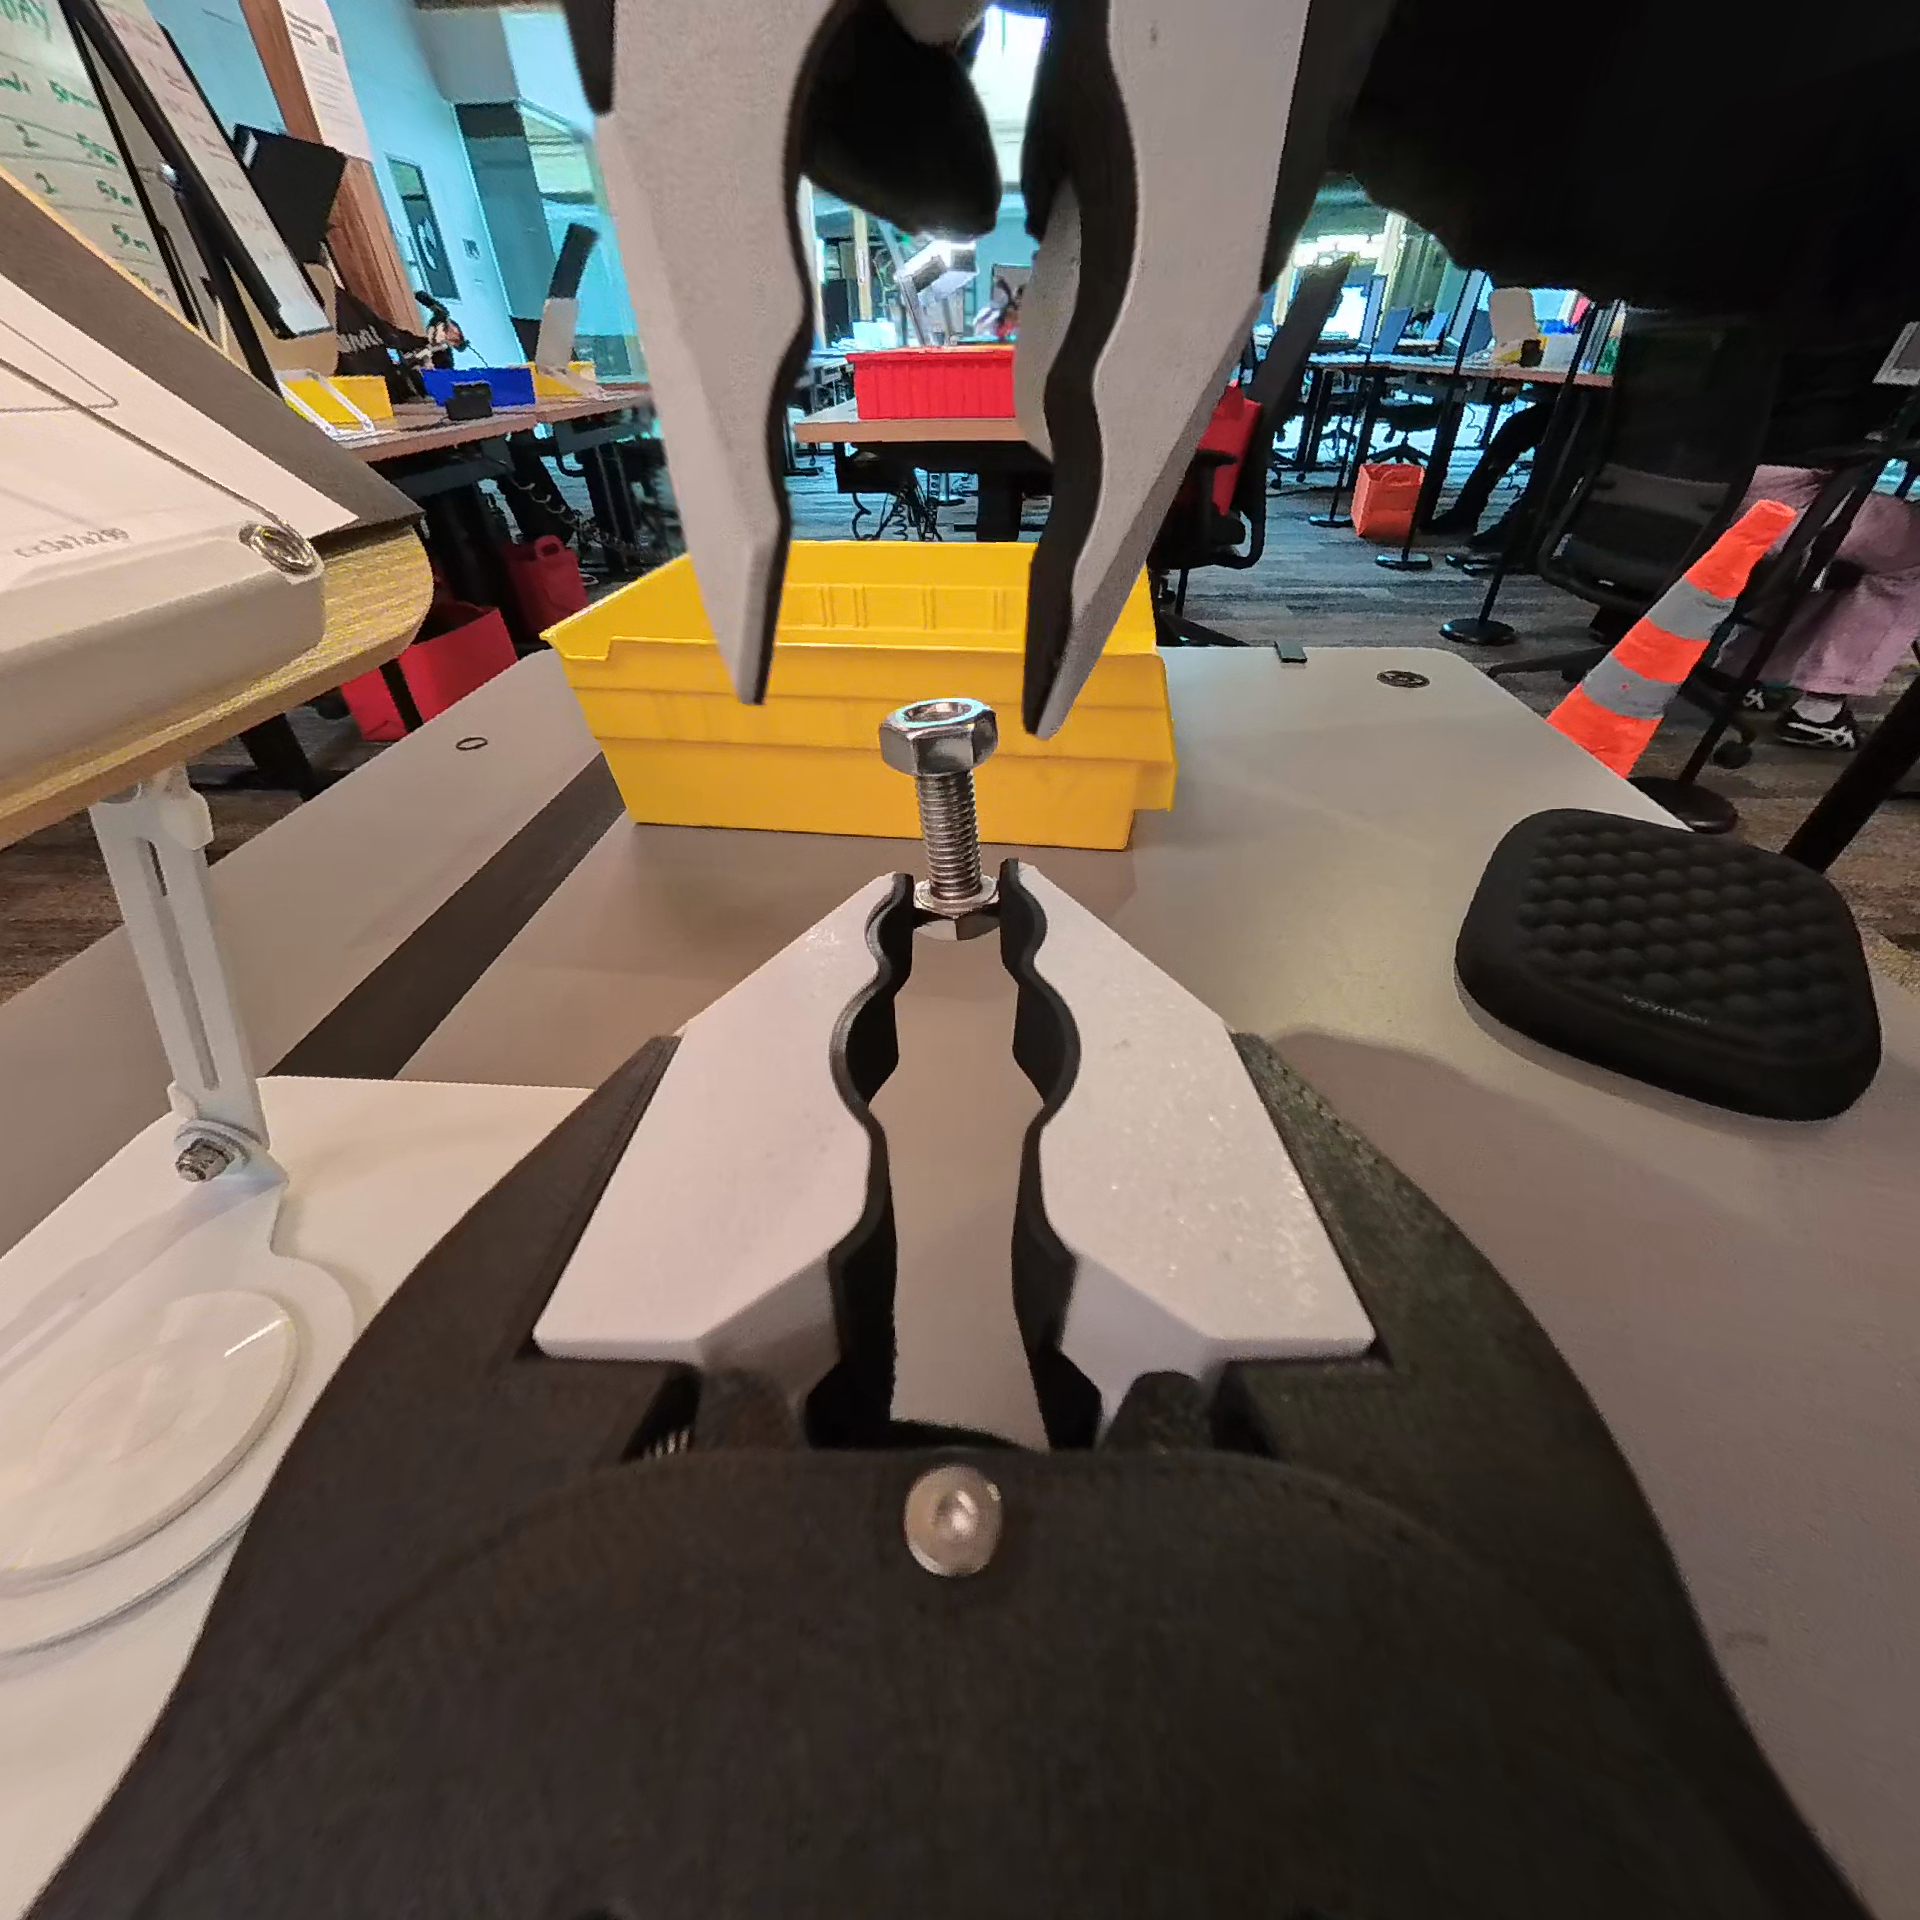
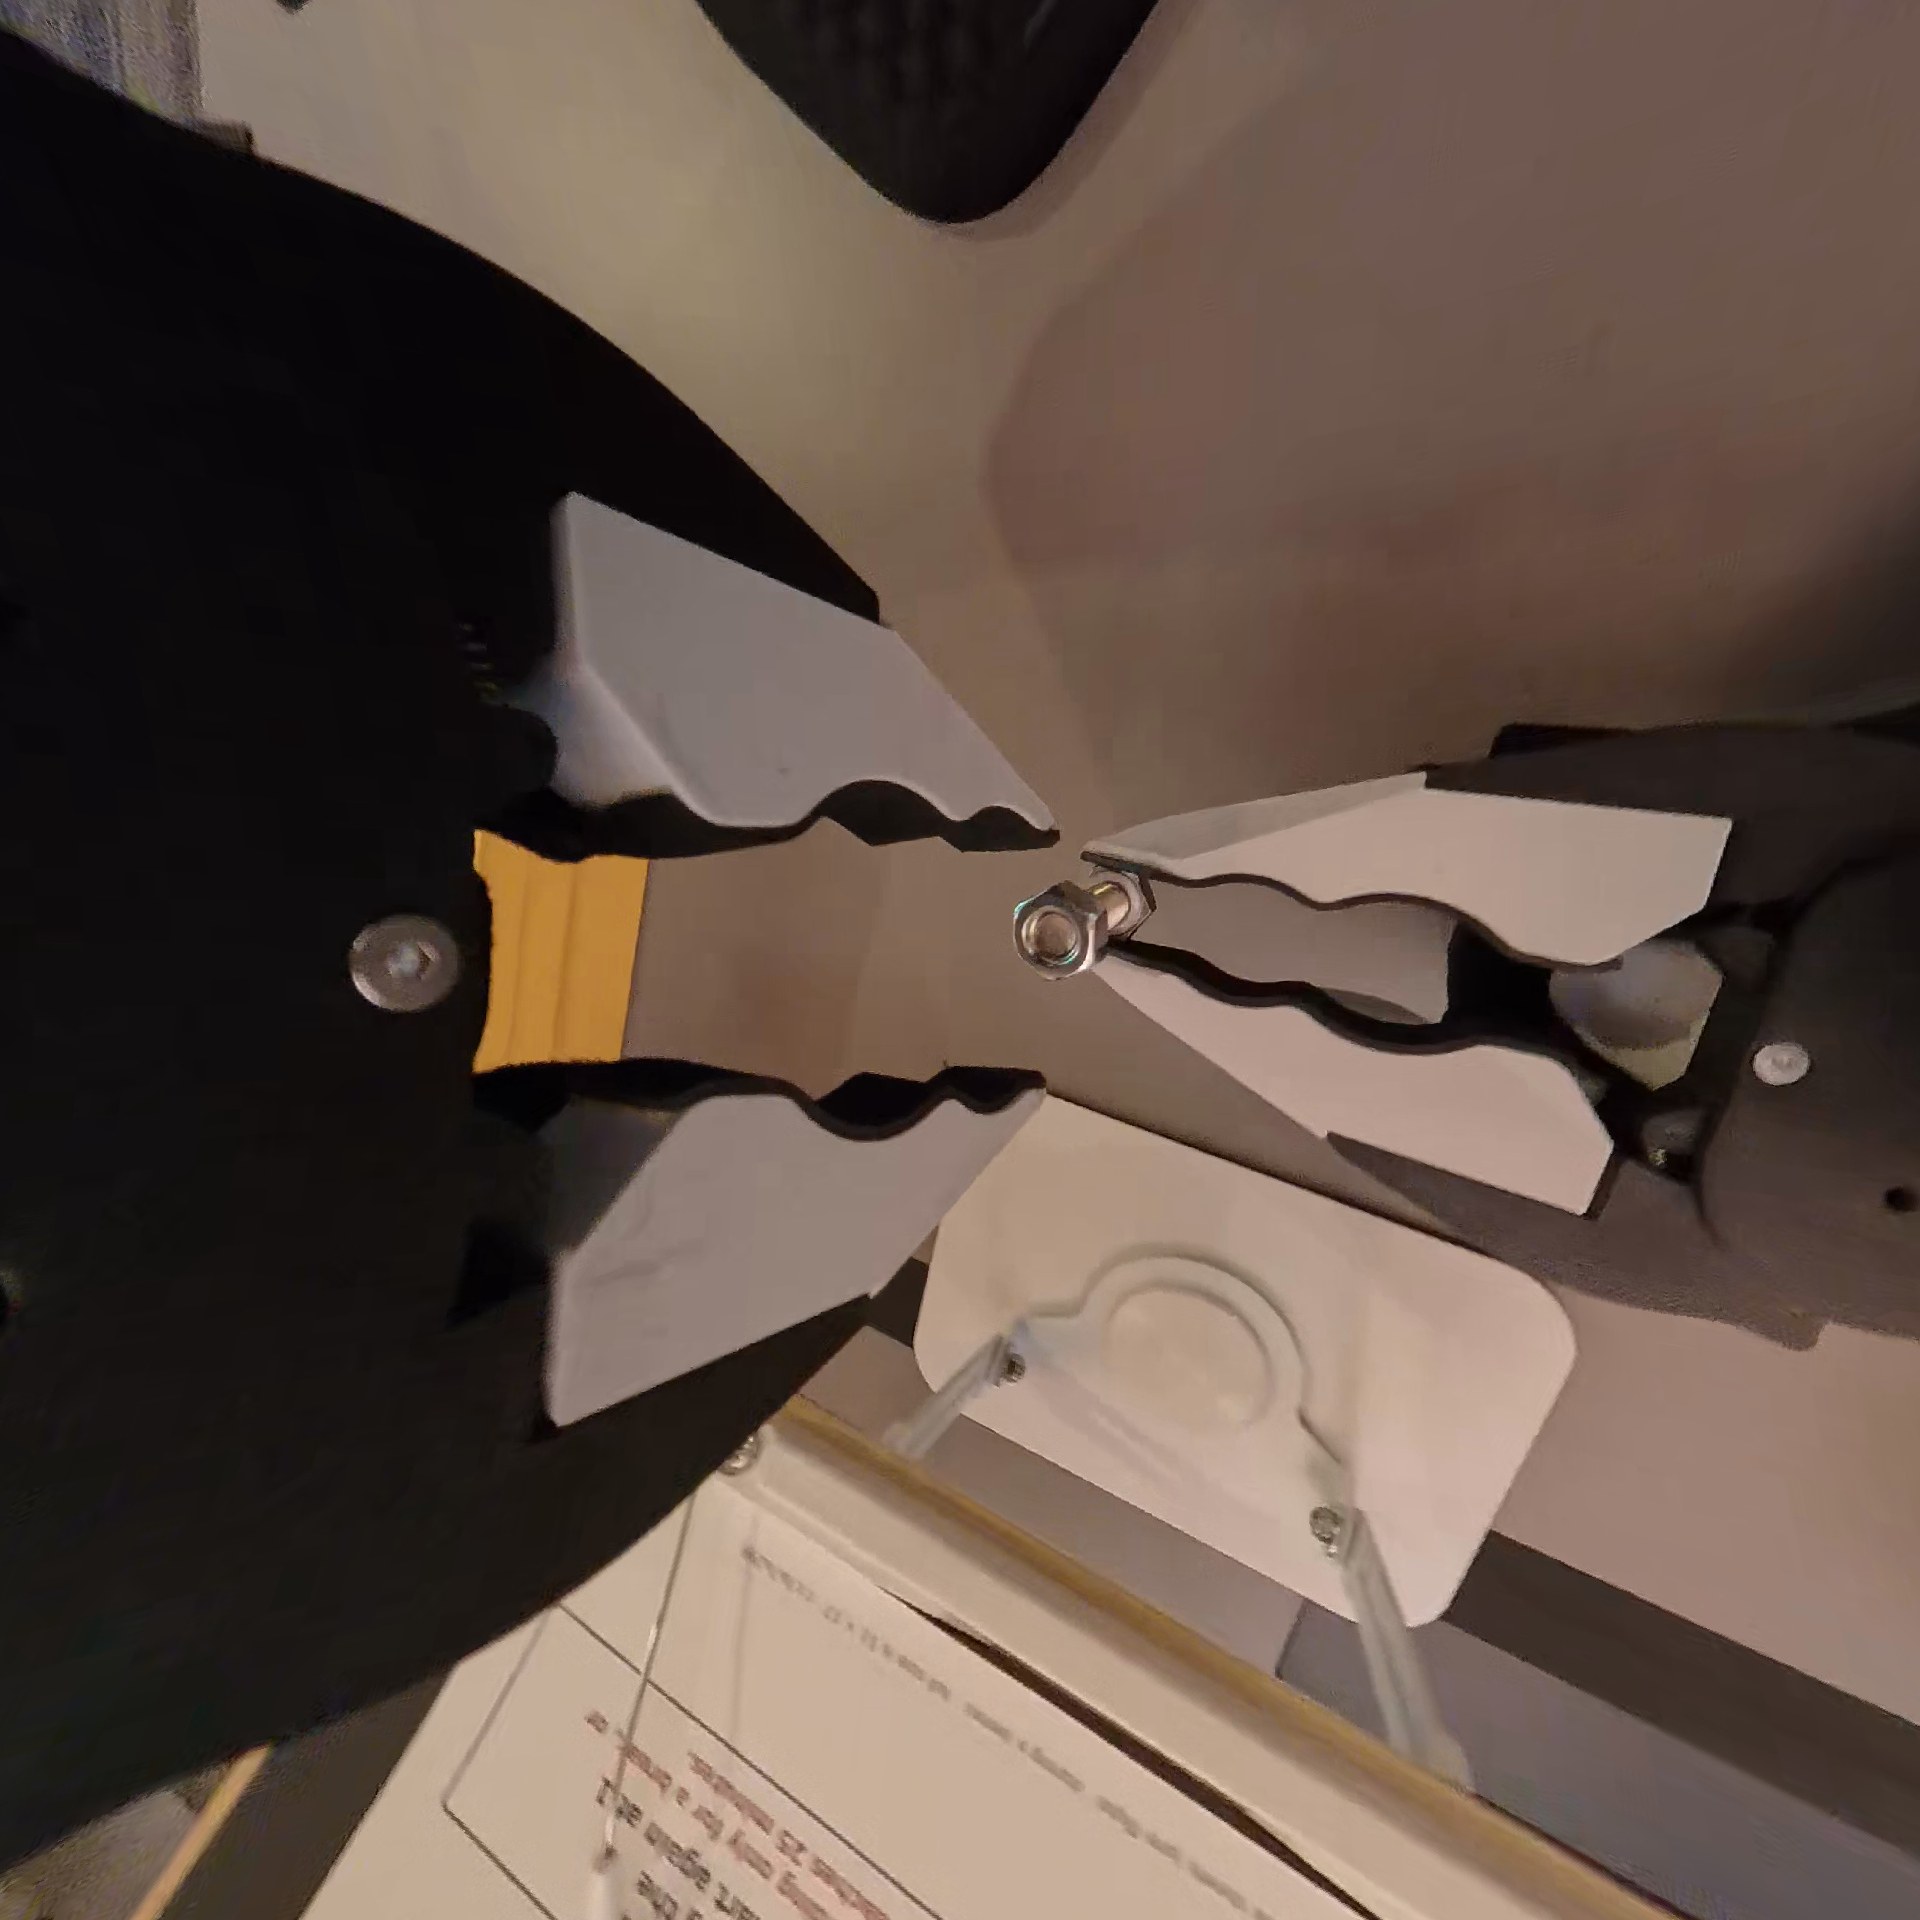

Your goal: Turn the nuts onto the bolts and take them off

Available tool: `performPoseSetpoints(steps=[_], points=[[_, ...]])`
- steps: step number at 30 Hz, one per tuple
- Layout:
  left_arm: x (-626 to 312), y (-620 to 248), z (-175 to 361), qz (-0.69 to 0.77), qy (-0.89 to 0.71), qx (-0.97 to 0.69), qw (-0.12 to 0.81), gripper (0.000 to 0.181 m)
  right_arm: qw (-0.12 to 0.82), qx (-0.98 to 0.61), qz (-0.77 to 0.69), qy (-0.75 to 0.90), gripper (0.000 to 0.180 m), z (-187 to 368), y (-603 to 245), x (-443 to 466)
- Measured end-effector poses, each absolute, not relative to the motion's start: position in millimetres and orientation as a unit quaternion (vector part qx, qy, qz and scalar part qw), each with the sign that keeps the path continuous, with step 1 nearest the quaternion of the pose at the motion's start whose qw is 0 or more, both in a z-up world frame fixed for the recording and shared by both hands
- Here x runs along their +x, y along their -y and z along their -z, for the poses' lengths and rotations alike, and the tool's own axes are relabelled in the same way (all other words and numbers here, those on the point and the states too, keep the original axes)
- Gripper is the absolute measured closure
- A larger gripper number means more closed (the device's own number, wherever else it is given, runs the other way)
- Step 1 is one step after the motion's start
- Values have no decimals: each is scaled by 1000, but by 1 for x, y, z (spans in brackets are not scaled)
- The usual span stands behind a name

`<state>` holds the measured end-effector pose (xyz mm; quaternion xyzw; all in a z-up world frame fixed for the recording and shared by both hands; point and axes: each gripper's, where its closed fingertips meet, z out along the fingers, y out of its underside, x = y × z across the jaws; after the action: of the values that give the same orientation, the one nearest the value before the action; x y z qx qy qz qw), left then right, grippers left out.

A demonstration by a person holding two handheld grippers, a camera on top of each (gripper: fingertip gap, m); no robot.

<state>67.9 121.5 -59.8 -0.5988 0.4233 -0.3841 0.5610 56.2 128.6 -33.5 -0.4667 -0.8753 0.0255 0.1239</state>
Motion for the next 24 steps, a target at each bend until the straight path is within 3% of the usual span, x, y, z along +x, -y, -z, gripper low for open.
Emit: performPoseSetpoints(steps=[9, 22, 24], points=[[68, -122, 60, 383, -424, -600, 561, 166, 117, -417, -25, 901, 162, 40, -121, 54], [68, -124, 65, 377, -425, -606, 557, 166, 53, -680, -98, 724, 162, 47, -125, 60], [69, -123, 63, 381, -424, -603, 558, 166, 58, -668, -104, 734, 148, 45, -122, 59]])
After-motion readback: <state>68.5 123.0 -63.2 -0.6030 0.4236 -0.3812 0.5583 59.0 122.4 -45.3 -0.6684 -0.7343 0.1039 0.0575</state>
